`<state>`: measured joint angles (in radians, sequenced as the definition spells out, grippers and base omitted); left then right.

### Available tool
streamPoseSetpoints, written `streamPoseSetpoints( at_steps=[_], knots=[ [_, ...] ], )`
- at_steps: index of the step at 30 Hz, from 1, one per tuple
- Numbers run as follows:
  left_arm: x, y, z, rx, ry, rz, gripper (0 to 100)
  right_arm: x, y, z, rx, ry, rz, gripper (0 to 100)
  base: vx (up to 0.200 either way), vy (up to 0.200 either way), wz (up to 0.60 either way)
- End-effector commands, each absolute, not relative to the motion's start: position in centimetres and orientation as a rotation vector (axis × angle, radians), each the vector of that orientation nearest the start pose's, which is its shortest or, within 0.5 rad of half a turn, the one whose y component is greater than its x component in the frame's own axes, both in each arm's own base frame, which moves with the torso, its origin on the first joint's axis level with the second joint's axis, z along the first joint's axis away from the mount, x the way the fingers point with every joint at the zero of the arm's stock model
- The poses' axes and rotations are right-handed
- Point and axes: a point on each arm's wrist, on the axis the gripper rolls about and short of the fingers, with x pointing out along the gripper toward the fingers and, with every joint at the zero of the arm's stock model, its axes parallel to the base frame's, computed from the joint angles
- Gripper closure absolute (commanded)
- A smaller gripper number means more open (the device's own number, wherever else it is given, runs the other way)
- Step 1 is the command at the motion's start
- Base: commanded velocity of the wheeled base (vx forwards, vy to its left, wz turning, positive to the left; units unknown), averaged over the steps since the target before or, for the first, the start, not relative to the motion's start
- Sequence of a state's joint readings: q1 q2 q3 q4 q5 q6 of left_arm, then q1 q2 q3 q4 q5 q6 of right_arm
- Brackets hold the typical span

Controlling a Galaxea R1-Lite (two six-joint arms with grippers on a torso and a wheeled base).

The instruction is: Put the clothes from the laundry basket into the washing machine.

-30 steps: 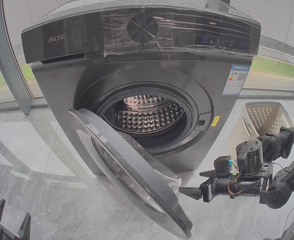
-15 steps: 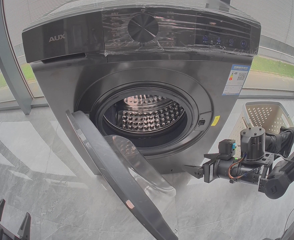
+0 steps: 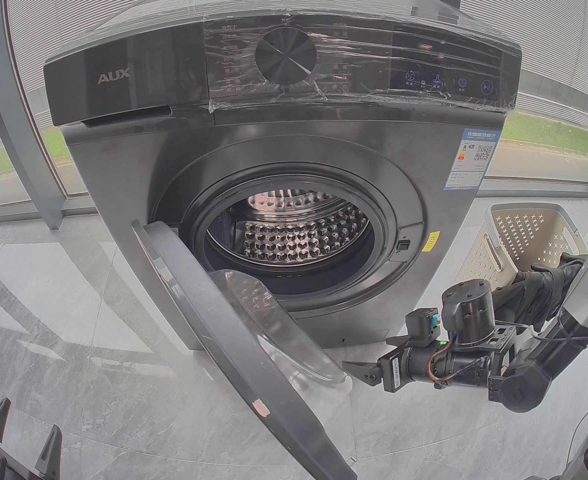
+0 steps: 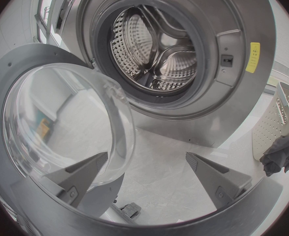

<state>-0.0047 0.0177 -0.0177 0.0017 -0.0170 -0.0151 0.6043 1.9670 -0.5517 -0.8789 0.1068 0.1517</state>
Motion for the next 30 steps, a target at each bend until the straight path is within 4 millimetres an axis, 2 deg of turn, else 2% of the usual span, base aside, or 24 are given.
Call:
streamPoseSetpoints(
  at_steps=[1,4,9,11,16,20,26,30],
  knots=[
    [-2.3,0.0,7.6,-0.017,0.000,-0.021,0,24.0,18.7,5.8,-0.009,0.605,0.696,0,0.000,0.000,0.00],
    [-2.3,0.0,7.6,-0.017,0.000,-0.021,0,23.2,19.0,5.6,-0.018,0.620,0.716,0,0.000,0.000,0.00],
    [-2.3,0.0,7.6,-0.015,0.000,-0.021,0,23.2,19.0,6.0,-0.004,0.579,0.725,0,0.000,0.000,0.00],
    [-2.3,0.0,7.6,-0.015,0.000,-0.021,0,23.8,19.1,6.3,0.019,0.548,0.718,0,0.000,0.000,0.00],
    [-2.3,0.0,7.6,-0.017,0.000,-0.021,0,25.0,20.1,7.0,0.052,0.503,0.725,0,-0.200,0.000,0.00],
    [-2.3,0.0,7.6,-0.017,0.000,-0.021,0,26.2,21.0,6.5,0.092,0.516,0.723,0,-0.200,0.000,0.00],
    [-2.3,0.0,7.6,-0.018,0.000,-0.021,0,28.1,22.1,4.5,0.106,0.545,0.711,0,0.000,0.000,0.00],
    [-2.3,0.0,7.6,-0.018,0.000,-0.021,0,28.3,22.7,3.8,0.097,0.555,0.716,0,0.000,0.000,0.00]
  ],
)
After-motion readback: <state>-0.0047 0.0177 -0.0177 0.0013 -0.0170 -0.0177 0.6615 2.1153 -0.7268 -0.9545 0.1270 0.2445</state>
